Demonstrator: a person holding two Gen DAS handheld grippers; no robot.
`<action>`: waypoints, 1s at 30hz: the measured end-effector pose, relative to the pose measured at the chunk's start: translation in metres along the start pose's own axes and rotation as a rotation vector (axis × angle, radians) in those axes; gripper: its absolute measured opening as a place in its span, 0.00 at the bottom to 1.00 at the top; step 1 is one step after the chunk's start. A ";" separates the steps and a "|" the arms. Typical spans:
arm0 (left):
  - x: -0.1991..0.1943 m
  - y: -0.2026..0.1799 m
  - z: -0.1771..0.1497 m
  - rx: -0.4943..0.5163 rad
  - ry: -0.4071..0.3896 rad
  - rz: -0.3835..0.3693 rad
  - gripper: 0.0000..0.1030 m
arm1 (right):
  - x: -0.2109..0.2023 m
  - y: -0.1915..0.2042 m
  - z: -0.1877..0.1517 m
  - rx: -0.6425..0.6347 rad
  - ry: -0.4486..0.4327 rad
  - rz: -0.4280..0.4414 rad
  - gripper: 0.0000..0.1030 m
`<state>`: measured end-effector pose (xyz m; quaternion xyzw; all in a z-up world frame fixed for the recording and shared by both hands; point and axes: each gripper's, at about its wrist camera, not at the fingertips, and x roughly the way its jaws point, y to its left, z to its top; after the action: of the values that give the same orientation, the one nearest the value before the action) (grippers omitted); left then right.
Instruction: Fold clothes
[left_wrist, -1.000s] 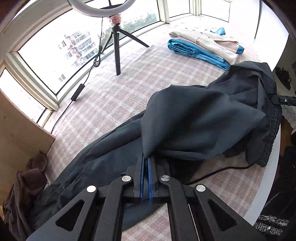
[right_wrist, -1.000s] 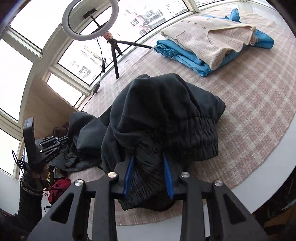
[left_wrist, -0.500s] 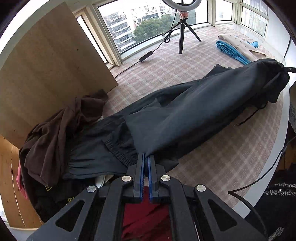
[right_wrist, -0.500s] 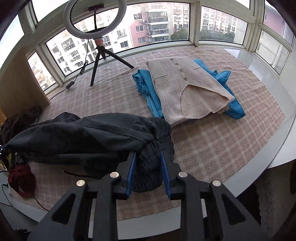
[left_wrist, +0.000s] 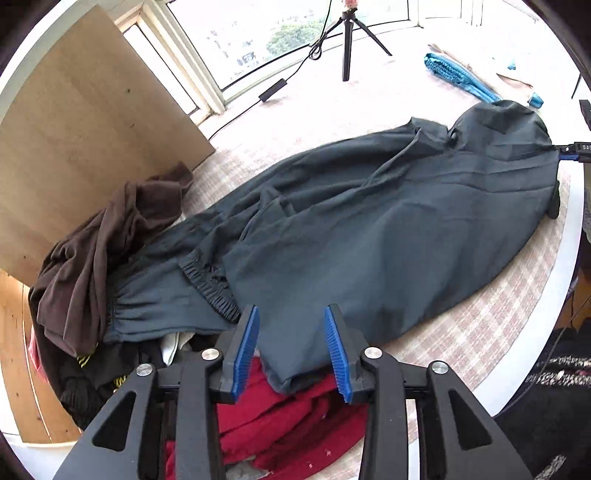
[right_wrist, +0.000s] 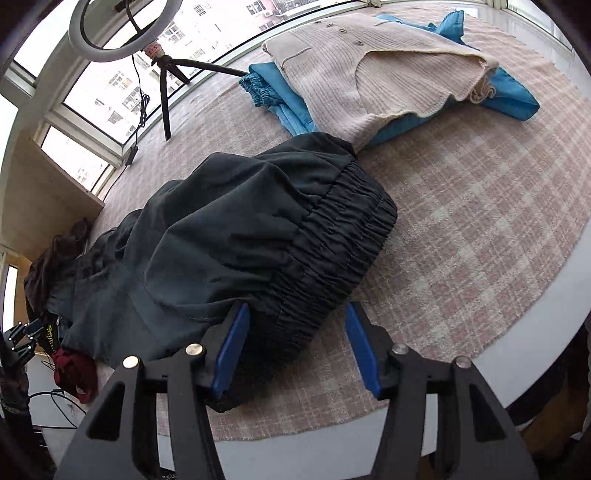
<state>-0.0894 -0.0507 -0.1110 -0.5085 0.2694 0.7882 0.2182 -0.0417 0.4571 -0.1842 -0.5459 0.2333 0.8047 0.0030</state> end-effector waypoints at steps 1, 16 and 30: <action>0.004 -0.011 0.018 0.011 -0.019 -0.037 0.49 | 0.005 -0.001 0.006 0.005 0.008 0.003 0.53; 0.151 -0.116 0.175 0.047 0.182 -0.371 0.06 | -0.005 -0.042 0.052 0.094 -0.010 0.112 0.55; 0.033 -0.057 0.083 0.011 0.087 -0.392 0.07 | 0.002 0.035 0.076 -0.165 0.053 0.224 0.03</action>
<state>-0.1236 0.0487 -0.1245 -0.5837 0.1786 0.7063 0.3585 -0.1182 0.4542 -0.1501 -0.5357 0.2260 0.8018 -0.1378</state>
